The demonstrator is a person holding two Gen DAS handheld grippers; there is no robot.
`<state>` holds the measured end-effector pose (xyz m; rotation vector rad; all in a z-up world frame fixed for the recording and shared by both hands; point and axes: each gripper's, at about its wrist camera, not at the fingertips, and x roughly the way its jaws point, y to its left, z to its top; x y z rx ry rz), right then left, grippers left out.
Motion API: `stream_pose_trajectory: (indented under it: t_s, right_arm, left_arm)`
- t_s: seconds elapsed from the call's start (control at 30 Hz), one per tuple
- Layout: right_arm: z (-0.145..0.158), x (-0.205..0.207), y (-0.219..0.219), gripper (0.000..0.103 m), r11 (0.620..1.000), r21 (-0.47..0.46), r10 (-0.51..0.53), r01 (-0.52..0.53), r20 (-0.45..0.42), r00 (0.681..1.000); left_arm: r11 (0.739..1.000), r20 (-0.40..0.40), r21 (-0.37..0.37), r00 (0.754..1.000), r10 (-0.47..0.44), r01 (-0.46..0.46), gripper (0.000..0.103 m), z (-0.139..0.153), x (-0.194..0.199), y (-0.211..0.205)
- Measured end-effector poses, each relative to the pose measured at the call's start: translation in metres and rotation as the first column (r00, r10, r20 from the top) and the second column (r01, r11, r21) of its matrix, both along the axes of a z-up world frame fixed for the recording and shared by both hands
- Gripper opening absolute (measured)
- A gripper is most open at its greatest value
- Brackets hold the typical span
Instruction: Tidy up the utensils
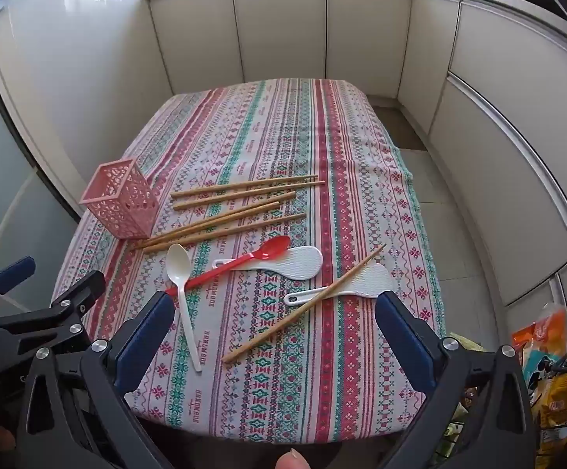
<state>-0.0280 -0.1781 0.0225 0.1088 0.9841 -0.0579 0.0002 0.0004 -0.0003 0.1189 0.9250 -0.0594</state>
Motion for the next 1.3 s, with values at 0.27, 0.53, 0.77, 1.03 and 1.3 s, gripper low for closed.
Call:
stream_pose_trajectory:
  t_s: [0.27, 0.53, 0.77, 1.03, 1.3]
  right_arm:
    - [-0.005, 0.001, 0.005, 0.103, 1.000, -0.015, 0.015, -0.015, -0.004, 1.000]
    - [-0.007, 0.003, 0.005, 0.103, 1.000, -0.020, 0.005, -0.005, -0.012, 1.000]
    - [-0.009, 0.004, 0.004, 0.103, 1.000, -0.019, 0.000, 0.000, -0.010, 1.000]
    - [-0.006, 0.003, 0.006, 0.103, 1.000, -0.021, 0.003, -0.003, -0.012, 1.000]
    - [-0.002, 0.004, 0.005, 0.103, 1.000, -0.013, -0.001, 0.001, -0.010, 1.000]
  left_arm:
    - [0.999, -0.003, -0.034, 1.000, 0.003, -0.003, 0.103, 0.003, 0.000, 0.006]
    - [0.999, -0.008, -0.040, 1.000, -0.002, 0.002, 0.103, 0.006, 0.000, 0.012]
    - [0.999, -0.005, -0.046, 1.000, 0.006, -0.007, 0.103, 0.005, 0.000, 0.015]
    - [0.999, -0.001, -0.040, 1.000, 0.012, -0.012, 0.103, 0.004, 0.001, 0.013]
    - [0.999, 0.002, -0.037, 1.000, 0.017, -0.017, 0.103, 0.004, 0.001, 0.012]
